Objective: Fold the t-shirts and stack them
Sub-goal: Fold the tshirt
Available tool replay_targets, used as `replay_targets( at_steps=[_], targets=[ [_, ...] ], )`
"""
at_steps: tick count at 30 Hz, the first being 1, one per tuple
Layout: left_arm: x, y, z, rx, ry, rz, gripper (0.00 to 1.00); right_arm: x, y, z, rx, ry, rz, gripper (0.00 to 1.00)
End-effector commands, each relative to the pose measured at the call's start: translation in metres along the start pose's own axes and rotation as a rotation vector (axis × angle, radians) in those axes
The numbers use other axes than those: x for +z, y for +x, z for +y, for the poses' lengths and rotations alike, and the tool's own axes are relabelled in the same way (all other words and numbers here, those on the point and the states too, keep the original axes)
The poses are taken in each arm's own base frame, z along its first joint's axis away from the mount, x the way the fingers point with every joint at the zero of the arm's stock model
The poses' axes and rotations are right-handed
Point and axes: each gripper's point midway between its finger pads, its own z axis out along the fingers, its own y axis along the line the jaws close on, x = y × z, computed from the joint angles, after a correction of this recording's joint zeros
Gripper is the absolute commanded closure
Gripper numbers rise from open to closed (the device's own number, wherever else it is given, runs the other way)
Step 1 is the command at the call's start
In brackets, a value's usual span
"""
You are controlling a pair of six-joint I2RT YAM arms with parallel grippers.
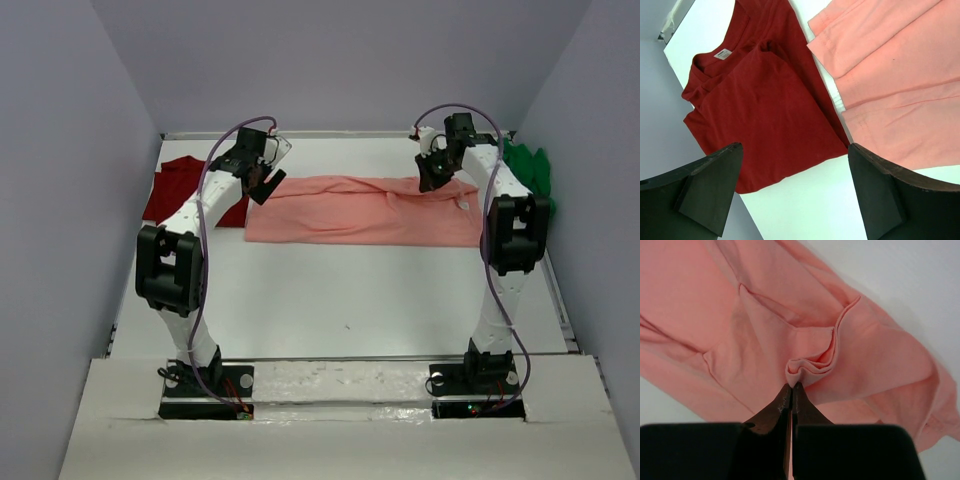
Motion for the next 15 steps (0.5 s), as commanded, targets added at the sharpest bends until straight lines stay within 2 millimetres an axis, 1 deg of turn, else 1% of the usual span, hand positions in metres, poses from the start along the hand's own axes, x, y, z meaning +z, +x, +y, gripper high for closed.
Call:
replay_targets(
  at_steps=[1, 3, 4, 5, 6, 7, 8, 10, 13, 15],
  targets=[
    [-0.020, -0.008, 0.004, 0.010, -0.010, -0.037, 0.01, -0.030, -0.011, 0.028, -0.028, -0.033, -0.035, 1.00],
    [-0.021, -0.007, 0.003, 0.013, -0.008, -0.035, 0.01, -0.032, -0.006, 0.031, -0.028, -0.039, -0.021, 1.00],
    [-0.021, -0.008, 0.003, 0.014, -0.009, -0.036, 0.01, -0.032, -0.003, 0.037, -0.032, -0.045, -0.012, 1.00],
    [-0.022, -0.008, 0.002, 0.015, -0.006, -0.040, 0.01, -0.037, -0.003, 0.040, -0.034, -0.049, -0.016, 1.00],
    [-0.022, -0.008, 0.003, 0.017, -0.006, -0.040, 0.01, -0.036, 0.000, 0.041, -0.030, -0.053, -0.007, 1.00],
    [-0.022, -0.008, 0.002, 0.018, -0.006, -0.040, 0.01, -0.040, 0.001, 0.043, -0.033, -0.053, -0.010, 1.00],
    [-0.024, -0.009, 0.002, 0.016, -0.007, -0.043, 0.01, -0.039, 0.006, 0.045, -0.030, -0.062, 0.006, 1.00],
    [-0.025, -0.009, 0.002, 0.022, -0.007, -0.044, 0.01, -0.042, 0.010, 0.048, -0.029, -0.066, 0.017, 1.00],
    [-0.027, -0.010, 0.000, 0.025, -0.002, -0.047, 0.01, -0.042, 0.018, 0.050, -0.025, -0.066, 0.036, 1.00],
    [-0.027, -0.010, -0.001, 0.027, -0.003, -0.047, 0.01, -0.041, 0.022, 0.056, -0.033, -0.076, 0.052, 1.00]
  ],
)
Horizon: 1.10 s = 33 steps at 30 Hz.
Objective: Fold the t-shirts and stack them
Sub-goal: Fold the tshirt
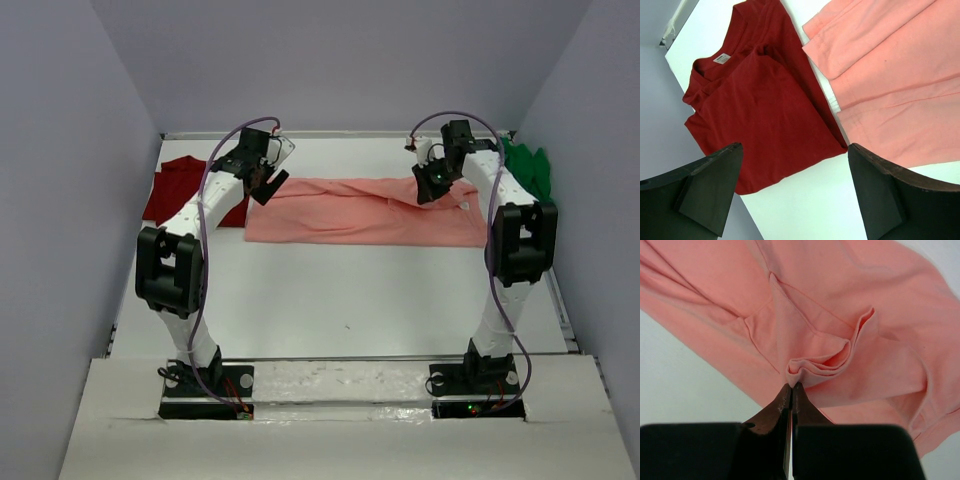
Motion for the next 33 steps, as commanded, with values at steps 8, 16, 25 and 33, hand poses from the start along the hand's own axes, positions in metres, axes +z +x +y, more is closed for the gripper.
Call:
replay_targets(
  at_steps=[8, 16, 25, 33],
  targets=[
    [-0.025, -0.006, 0.002, 0.027, -0.004, -0.037, 0.01, -0.003, 0.033, 0.032, -0.004, -0.108, 0.121, 1.00],
    [-0.026, -0.007, -0.002, 0.043, -0.005, -0.033, 0.01, -0.004, 0.064, 0.068, 0.000, -0.268, 0.237, 0.93],
    [-0.028, -0.008, -0.006, 0.061, -0.001, -0.029, 0.01, 0.014, 0.088, 0.075, 0.015, -0.297, 0.331, 0.07],
    [-0.034, -0.010, -0.007, 0.072, -0.006, -0.035, 0.01, -0.031, 0.038, 0.069, -0.056, -0.229, 0.214, 0.04]
  ],
)
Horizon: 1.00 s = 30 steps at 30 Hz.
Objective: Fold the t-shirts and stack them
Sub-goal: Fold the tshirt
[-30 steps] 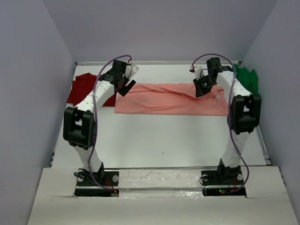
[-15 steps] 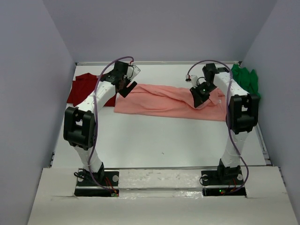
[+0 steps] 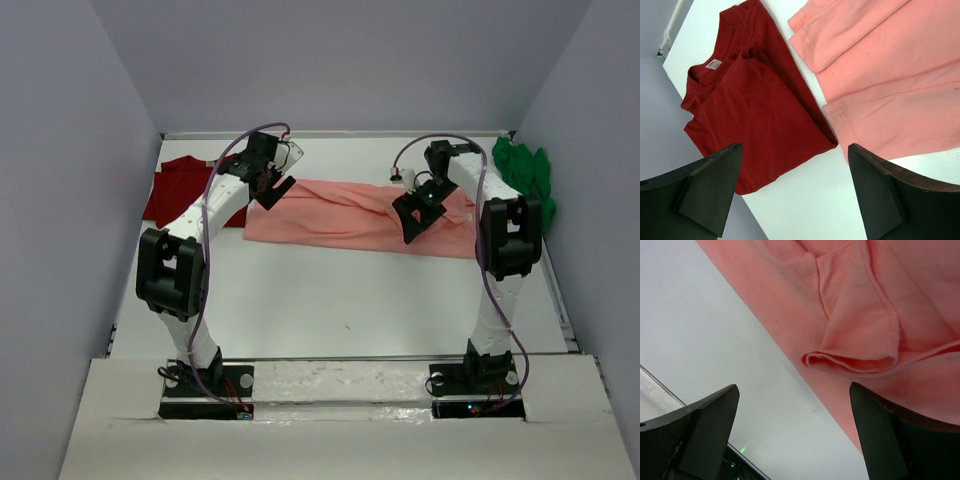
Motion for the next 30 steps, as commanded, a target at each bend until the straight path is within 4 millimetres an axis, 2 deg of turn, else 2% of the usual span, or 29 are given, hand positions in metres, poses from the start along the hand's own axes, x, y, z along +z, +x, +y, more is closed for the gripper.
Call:
replay_targets(
  at_steps=[1, 2, 6, 8, 9, 10, 11, 14, 16, 19, 22, 25, 30],
  targets=[
    [-0.027, -0.006, 0.012, 0.009, -0.035, -0.037, 0.01, -0.063, -0.028, 0.017, -0.082, 0.086, -0.105, 0.05],
    [-0.028, -0.007, 0.012, 0.007, -0.036, -0.041, 0.01, -0.077, -0.037, 0.018, -0.101, 0.114, -0.135, 0.05],
    [-0.031, -0.009, 0.013, 0.004, -0.036, -0.049, 0.01, -0.108, -0.046, 0.021, -0.137, 0.190, -0.180, 0.09],
    [-0.030, -0.009, 0.012, 0.004, -0.036, -0.049, 0.01, -0.113, -0.044, 0.012, -0.131, 0.262, -0.175, 0.14],
    [-0.030, -0.009, 0.012, 0.006, -0.034, -0.049, 0.01, -0.119, -0.050, 0.006, -0.139, 0.310, -0.206, 0.17],
    [-0.030, -0.008, 0.011, 0.006, -0.034, -0.048, 0.01, -0.113, -0.046, -0.001, -0.128, 0.333, -0.193, 0.27],
    [-0.030, -0.008, 0.011, 0.006, -0.034, -0.048, 0.01, -0.109, -0.042, -0.003, -0.120, 0.336, -0.182, 0.32],
    [-0.029, -0.008, 0.011, 0.008, -0.034, -0.048, 0.01, -0.089, -0.030, -0.011, -0.089, 0.322, -0.124, 0.43],
    [-0.030, -0.007, 0.011, 0.009, -0.033, -0.046, 0.01, -0.075, -0.020, -0.017, -0.069, 0.320, -0.085, 0.43],
    [-0.029, -0.007, 0.010, 0.012, -0.032, -0.046, 0.01, -0.068, -0.017, -0.038, -0.054, 0.385, -0.082, 0.43],
    [-0.028, -0.005, 0.008, 0.015, -0.028, -0.043, 0.01, -0.059, -0.019, -0.046, -0.055, 0.390, -0.081, 0.43],
    [-0.028, -0.005, 0.007, 0.019, -0.029, -0.045, 0.01, -0.053, -0.024, -0.064, -0.041, 0.417, -0.083, 0.42],
    [-0.028, -0.004, 0.007, 0.022, -0.031, -0.042, 0.01, -0.054, -0.035, -0.079, -0.033, 0.451, -0.114, 0.41]
  ],
)
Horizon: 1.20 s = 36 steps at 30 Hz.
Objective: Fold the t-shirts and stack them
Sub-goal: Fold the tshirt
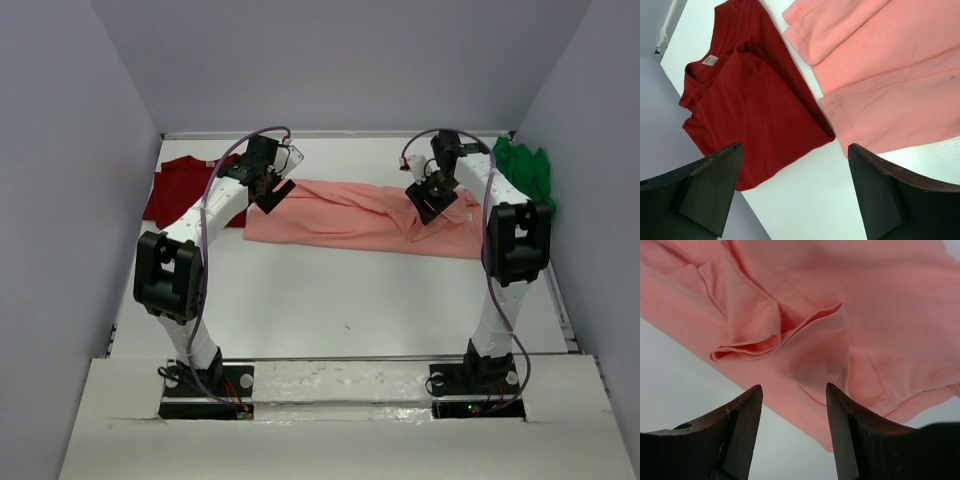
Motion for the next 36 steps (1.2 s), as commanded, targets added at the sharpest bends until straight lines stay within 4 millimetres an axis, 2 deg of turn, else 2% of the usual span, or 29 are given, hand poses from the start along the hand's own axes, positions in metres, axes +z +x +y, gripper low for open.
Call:
replay_targets(
  at_steps=[1, 5, 8, 12, 16, 19, 20, 26, 32, 36],
  targets=[
    [-0.022, -0.007, 0.012, 0.006, -0.039, -0.042, 0.01, -0.008, -0.027, -0.030, 0.003, 0.103, -0.086, 0.40],
    [-0.021, -0.007, 0.012, 0.006, -0.043, -0.040, 0.01, -0.002, -0.029, -0.045, 0.009, 0.151, -0.087, 0.40],
    [-0.020, -0.006, 0.012, 0.010, -0.044, -0.037, 0.01, 0.005, -0.034, -0.050, 0.010, 0.151, -0.090, 0.40],
    [-0.018, -0.005, 0.011, 0.014, -0.042, -0.028, 0.01, 0.016, -0.035, -0.053, 0.017, 0.138, -0.074, 0.41],
    [-0.017, -0.004, 0.010, 0.015, -0.044, -0.025, 0.01, 0.027, -0.029, -0.050, 0.021, 0.116, -0.044, 0.43],
    [-0.016, -0.003, 0.011, 0.016, -0.046, -0.024, 0.01, 0.032, -0.022, -0.052, 0.031, 0.109, -0.028, 0.53],
    [-0.017, -0.004, 0.011, 0.016, -0.046, -0.026, 0.01, 0.032, -0.021, -0.051, 0.030, 0.105, -0.028, 0.63],
    [-0.017, -0.004, 0.010, 0.018, -0.042, -0.024, 0.01, 0.018, -0.021, -0.047, 0.027, 0.116, -0.043, 1.00],
    [-0.019, -0.007, 0.010, 0.017, -0.039, -0.033, 0.01, -0.015, -0.026, -0.042, 0.021, 0.137, -0.089, 1.00],
    [-0.024, -0.009, 0.012, 0.015, -0.042, -0.043, 0.01, -0.037, -0.022, -0.029, 0.020, 0.117, -0.104, 1.00]
  ],
)
